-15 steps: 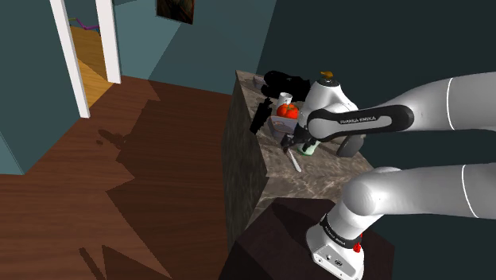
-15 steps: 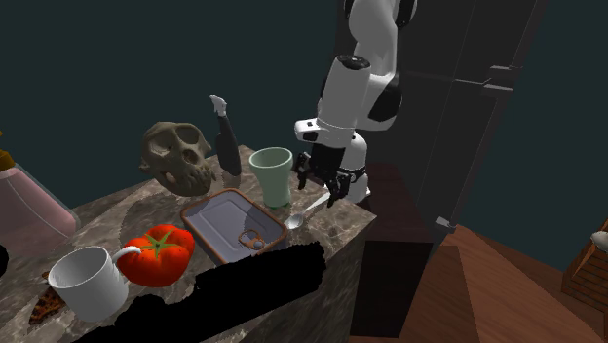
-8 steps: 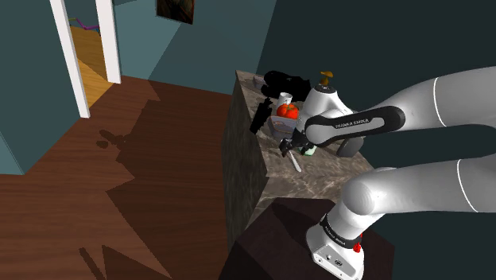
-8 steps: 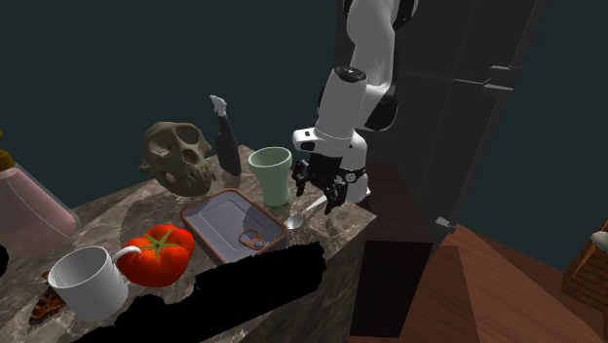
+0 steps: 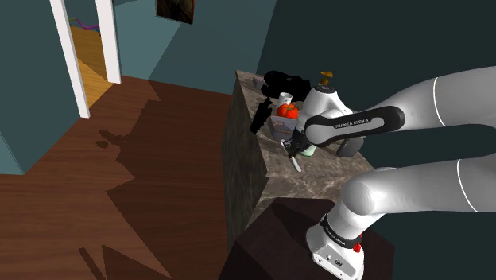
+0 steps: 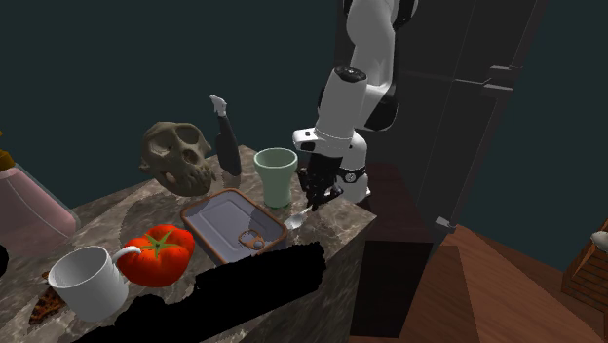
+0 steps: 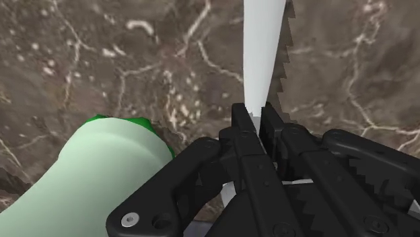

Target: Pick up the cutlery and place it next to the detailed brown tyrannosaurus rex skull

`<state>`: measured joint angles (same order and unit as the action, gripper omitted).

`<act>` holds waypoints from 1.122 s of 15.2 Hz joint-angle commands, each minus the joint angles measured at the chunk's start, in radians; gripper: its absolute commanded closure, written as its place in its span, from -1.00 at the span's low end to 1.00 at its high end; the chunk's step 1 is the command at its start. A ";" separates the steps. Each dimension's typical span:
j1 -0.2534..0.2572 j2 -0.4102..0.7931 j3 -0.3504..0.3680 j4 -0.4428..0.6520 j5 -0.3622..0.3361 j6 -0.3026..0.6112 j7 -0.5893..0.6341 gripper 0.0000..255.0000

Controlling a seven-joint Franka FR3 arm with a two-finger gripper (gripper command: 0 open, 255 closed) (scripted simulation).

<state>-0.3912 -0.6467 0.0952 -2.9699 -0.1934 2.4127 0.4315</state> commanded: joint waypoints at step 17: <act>0.023 -0.120 -0.018 0.088 0.029 -0.209 -0.044 1.00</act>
<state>-0.3700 -0.7636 0.0774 -2.8938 -0.1664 2.2193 0.3890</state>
